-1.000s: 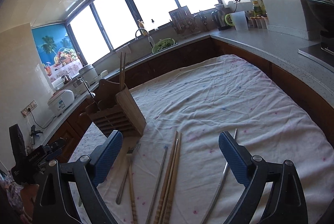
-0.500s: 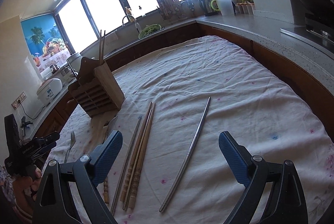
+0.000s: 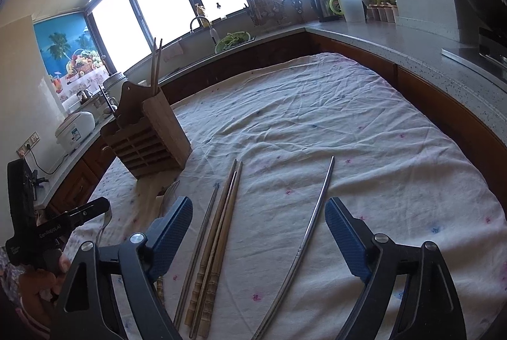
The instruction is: Organize utensils
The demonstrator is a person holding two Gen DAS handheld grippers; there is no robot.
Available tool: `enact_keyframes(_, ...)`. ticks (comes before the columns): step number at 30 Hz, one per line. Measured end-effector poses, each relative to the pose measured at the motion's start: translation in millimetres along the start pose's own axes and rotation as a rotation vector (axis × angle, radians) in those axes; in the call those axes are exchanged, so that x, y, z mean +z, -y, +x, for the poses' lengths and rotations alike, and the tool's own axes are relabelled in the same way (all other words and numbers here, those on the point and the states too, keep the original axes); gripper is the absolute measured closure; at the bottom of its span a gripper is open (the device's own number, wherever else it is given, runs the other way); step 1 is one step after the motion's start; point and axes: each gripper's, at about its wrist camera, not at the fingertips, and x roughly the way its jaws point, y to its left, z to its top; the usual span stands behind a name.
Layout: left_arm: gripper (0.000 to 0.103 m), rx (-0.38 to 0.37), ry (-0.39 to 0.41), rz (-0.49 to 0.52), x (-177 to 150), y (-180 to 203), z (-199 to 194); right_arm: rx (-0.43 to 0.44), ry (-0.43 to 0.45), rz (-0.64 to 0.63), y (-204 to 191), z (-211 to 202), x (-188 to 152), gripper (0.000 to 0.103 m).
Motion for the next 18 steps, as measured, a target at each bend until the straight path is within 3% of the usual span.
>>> enact_keyframes(4,0.020,-0.009,-0.019,0.023,8,7,14,0.010,-0.030,-0.004,-4,12,6,0.042)
enact_keyframes(13,0.037,-0.041,-0.099,0.078,24,20,51,0.063,-0.148,-0.021,-20,58,20,0.075)
enact_keyframes(18,0.047,-0.023,-0.146,0.106,29,22,73,0.062,-0.204,-0.042,-27,84,24,0.082)
